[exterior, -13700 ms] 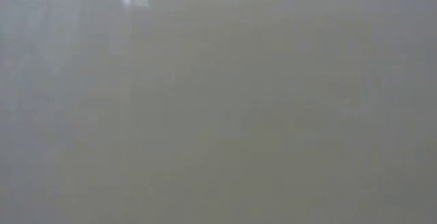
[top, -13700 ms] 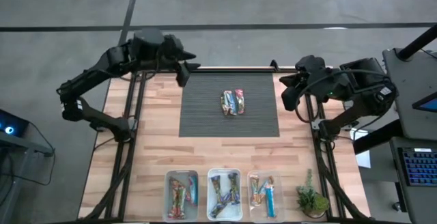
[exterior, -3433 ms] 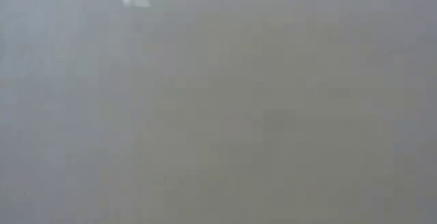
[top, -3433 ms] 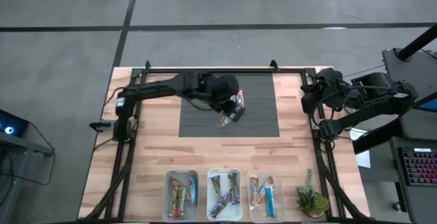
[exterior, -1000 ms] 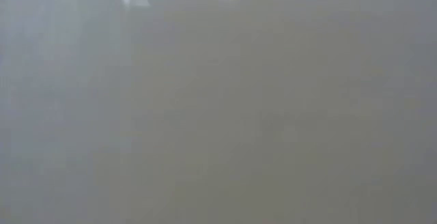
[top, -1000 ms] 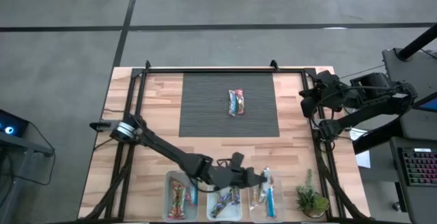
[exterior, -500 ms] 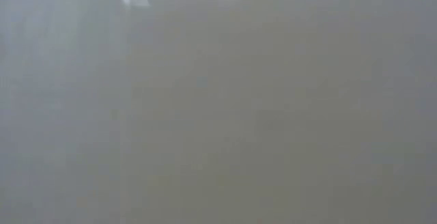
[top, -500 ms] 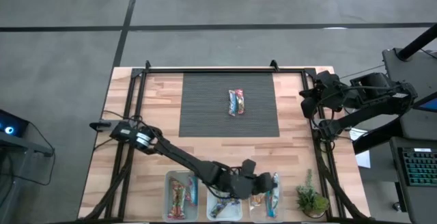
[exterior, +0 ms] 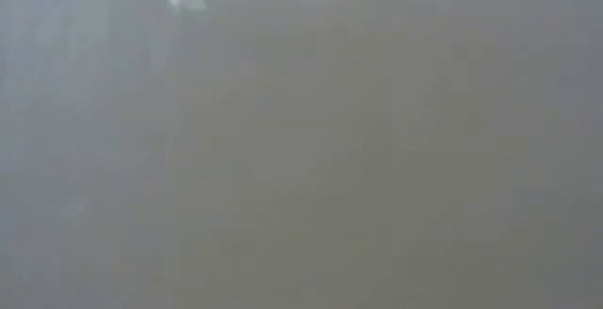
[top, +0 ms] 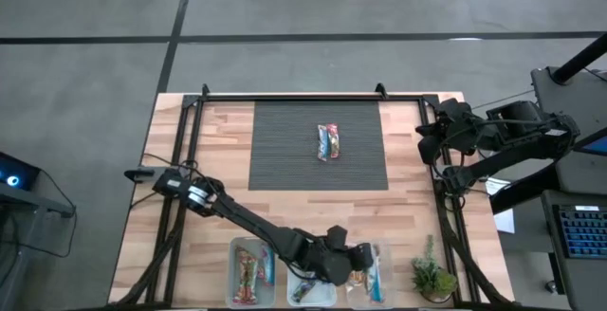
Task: Pick and place Granola Bars by type
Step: Put the left yellow granola bar into the transparent bin, then put the red granola bar into the gray bin
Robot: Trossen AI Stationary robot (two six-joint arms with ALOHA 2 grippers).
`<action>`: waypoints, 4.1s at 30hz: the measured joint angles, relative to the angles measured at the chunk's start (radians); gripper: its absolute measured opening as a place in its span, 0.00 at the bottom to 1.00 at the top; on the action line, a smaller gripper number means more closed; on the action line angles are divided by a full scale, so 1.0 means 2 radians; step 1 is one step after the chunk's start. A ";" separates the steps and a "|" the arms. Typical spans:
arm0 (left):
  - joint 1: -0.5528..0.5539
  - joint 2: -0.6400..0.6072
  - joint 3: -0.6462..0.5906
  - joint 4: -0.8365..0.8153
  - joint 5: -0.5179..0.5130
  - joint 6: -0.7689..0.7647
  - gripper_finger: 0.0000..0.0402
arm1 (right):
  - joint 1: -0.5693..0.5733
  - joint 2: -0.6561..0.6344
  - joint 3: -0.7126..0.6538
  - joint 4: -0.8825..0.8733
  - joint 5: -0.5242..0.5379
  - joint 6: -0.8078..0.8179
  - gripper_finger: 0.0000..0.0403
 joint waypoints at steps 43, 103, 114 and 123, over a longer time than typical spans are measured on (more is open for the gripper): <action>0.010 -0.001 0.000 -0.016 0.039 0.011 0.30 | 0.000 0.000 0.000 0.001 0.000 0.002 0.02; 0.052 -0.218 0.000 -0.089 -0.104 0.656 0.00 | 0.000 0.001 0.000 0.004 -0.055 -0.020 0.02; 0.113 -0.278 0.000 -0.246 -0.143 0.702 0.00 | 0.000 0.003 0.000 0.083 -0.113 -0.077 0.02; 0.148 -0.280 0.000 -0.255 -0.117 0.752 0.00 | 0.000 0.021 0.001 0.163 -0.118 -0.104 0.02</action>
